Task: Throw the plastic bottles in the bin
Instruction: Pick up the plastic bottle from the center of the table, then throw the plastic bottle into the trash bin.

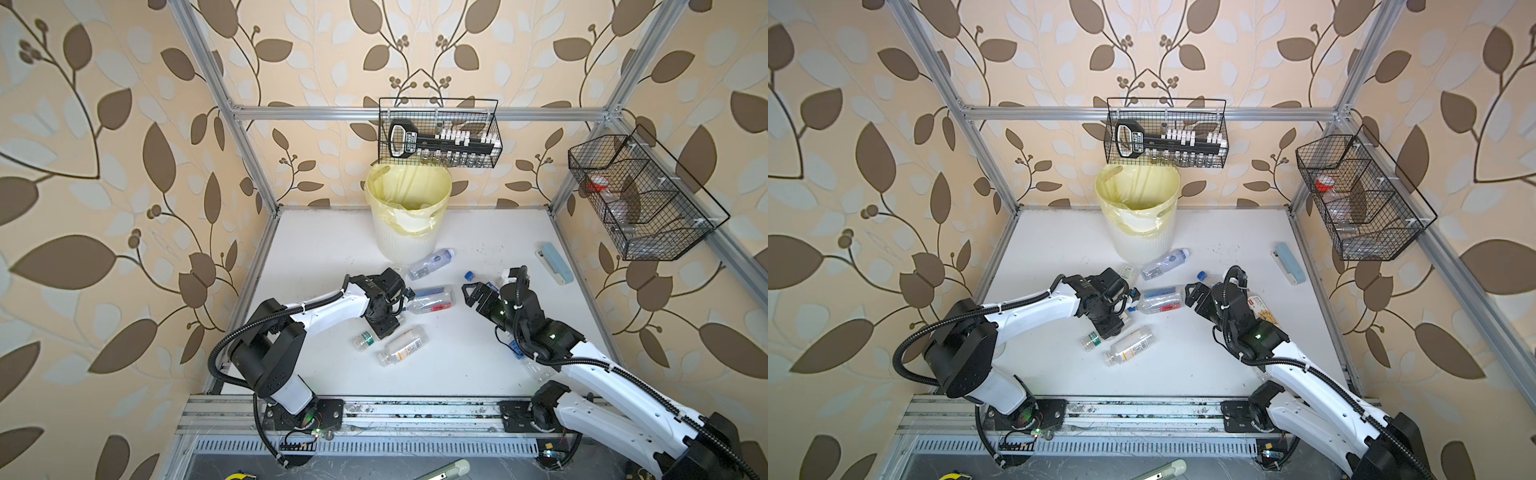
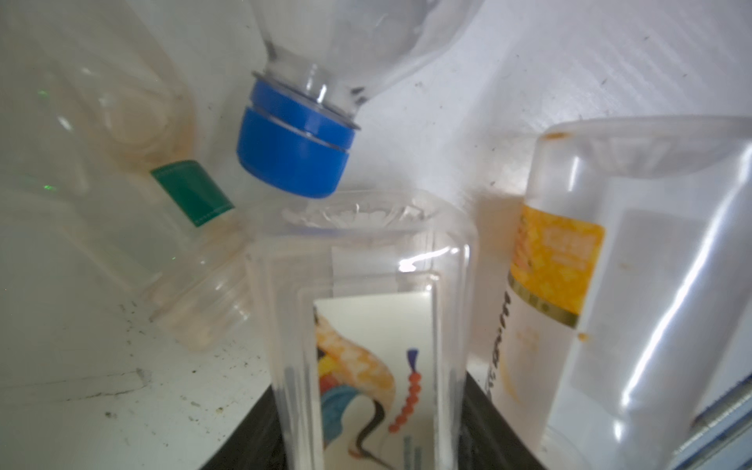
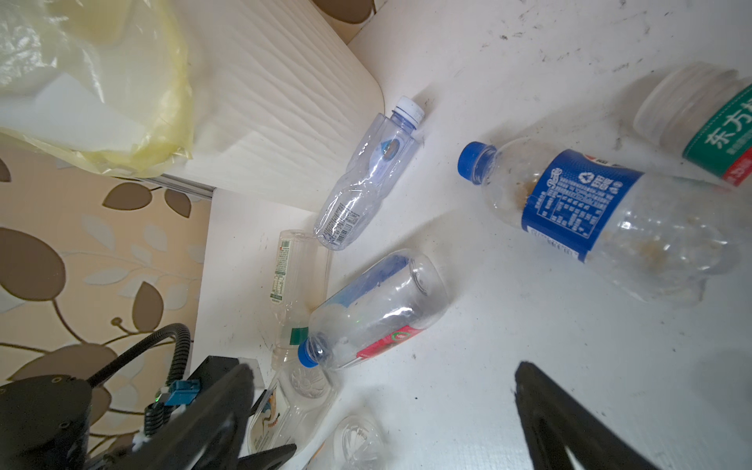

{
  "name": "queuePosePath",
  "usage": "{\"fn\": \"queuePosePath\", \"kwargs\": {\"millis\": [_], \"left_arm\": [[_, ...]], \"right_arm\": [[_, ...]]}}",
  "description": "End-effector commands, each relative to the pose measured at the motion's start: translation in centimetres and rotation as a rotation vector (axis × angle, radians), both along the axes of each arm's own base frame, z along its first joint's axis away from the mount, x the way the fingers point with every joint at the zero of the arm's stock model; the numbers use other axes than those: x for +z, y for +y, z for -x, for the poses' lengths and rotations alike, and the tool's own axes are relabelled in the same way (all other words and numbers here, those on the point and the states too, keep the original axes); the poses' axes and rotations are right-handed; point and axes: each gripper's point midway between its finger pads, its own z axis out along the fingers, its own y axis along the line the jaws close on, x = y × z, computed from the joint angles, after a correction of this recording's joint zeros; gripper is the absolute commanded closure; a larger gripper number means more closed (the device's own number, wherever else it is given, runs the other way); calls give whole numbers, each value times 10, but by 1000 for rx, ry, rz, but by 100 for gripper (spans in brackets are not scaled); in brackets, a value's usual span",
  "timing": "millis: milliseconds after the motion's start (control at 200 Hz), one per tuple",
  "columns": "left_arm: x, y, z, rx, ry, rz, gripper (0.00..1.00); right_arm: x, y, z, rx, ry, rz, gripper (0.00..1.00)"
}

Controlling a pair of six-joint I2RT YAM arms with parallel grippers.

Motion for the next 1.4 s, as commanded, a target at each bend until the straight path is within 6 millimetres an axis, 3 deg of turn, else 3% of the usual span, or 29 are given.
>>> {"fn": "queuePosePath", "kwargs": {"millis": [0,100,180,750,1155,1395], "left_arm": [[24,5,-4,-26,-89,1,44],[31,6,-2,-21,-97,12,44],[48,7,-2,-22,-140,38,45],[121,25,-23,53,-337,69,43],[173,63,-51,257,-367,244,43],[225,79,-58,348,-462,372,43]], "right_arm": [[-4,-1,4,0,3,-7,0],[-5,-1,6,3,4,-7,0],[-4,-1,6,3,4,-11,0],[-3,5,5,19,6,-34,0],[-6,10,4,37,11,-35,0],[-8,7,4,26,13,-27,0]]}}
